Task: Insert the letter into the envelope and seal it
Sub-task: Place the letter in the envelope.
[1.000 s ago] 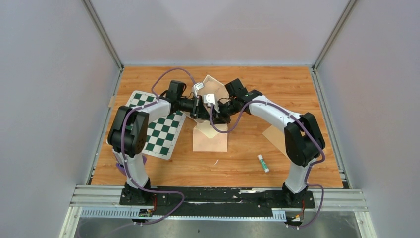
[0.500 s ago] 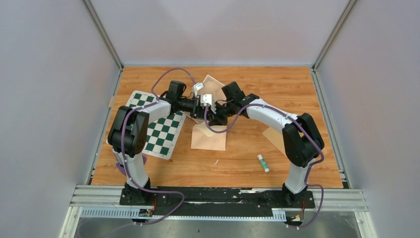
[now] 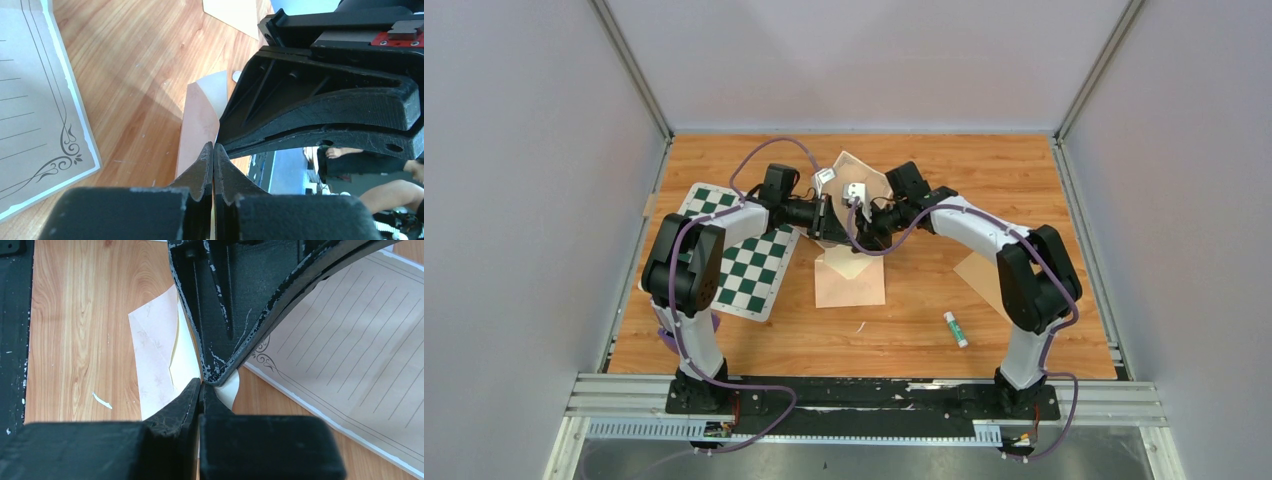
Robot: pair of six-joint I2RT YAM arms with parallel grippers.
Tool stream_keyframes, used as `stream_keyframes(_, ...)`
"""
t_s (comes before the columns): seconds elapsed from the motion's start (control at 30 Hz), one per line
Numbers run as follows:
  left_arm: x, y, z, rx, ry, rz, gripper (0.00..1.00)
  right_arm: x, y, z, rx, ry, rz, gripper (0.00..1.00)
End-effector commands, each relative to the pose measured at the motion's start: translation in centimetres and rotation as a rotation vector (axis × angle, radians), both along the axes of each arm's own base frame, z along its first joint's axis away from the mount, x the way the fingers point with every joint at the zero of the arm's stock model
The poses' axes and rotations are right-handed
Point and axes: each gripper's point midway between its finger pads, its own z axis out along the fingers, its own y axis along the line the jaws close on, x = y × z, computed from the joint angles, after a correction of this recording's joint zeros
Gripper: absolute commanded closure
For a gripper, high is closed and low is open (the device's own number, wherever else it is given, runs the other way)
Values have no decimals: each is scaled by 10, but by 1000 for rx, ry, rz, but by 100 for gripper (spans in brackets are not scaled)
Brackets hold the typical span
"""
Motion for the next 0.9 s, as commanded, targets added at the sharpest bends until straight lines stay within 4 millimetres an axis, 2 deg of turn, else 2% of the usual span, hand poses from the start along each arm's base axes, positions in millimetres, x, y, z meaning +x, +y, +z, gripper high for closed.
stream_keyframes(0.0,-10,-4,14,-46,-7,-65,100,13,9,1,41,-9,8,100)
stream_keyframes(0.1,-8,-4,11,-41,-4,-64,100,14,14,4,55,12,12,100)
stream_keyframes(0.33,-4,-6,9,-46,-1,-54,100,2,25,3,57,32,44,100)
stream_keyframes(0.53,2,-5,7,-19,-9,-15,100,-14,28,10,55,-86,71,100)
stream_keyframes(0.63,2,-6,12,-28,-18,-10,100,-16,25,11,50,-110,60,100)
stream_keyframes(0.73,0,-5,12,-32,-8,-14,100,-10,24,12,43,-130,30,100)
stream_keyframes(0.87,-3,-4,7,-21,-2,-17,100,6,26,20,47,-195,-32,100)
